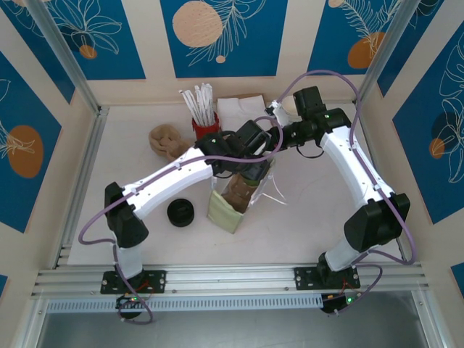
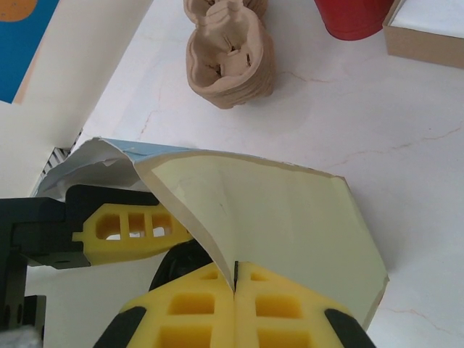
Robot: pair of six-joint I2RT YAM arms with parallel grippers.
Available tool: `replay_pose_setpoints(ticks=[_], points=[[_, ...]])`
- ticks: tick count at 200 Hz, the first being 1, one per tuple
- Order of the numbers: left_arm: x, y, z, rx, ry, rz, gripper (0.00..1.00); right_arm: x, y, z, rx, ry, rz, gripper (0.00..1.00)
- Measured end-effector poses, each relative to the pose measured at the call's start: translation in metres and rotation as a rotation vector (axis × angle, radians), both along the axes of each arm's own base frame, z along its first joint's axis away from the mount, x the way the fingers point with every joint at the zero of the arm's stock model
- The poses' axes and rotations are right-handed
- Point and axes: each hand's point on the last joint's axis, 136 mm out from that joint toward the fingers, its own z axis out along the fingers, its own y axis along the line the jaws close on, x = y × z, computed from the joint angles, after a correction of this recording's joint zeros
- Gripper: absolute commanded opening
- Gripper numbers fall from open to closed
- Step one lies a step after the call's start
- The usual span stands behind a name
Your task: Pack the takeout coffee
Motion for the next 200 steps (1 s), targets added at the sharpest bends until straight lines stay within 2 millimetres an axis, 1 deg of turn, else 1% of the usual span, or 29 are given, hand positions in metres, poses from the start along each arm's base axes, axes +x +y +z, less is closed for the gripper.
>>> replay_pose_setpoints(ticks=[67,84,122,162,200], points=[[-0.001,0.005,-0.006,0.008,-0.035,0.010,0.62,-0.002,-0.002,0.000,-0.014,-0.032,0.012,0.00],[-0.003,0.008,-0.008,0.015,-0.030,0.012,0.62,-0.005,-0.005,0.001,-0.014,-0.040,0.010,0.00],[-0.006,0.014,-0.021,0.045,-0.010,0.023,0.62,-0.004,-0.016,0.007,-0.011,-0.074,-0.004,0.00],[-0.006,0.019,-0.021,0.055,-0.022,0.032,0.62,-0.006,-0.013,0.008,0.010,-0.089,0.028,0.00],[-0.006,0.019,-0.028,0.062,-0.021,0.029,0.61,-0.006,-0.012,0.001,0.008,-0.093,0.042,0.00]])
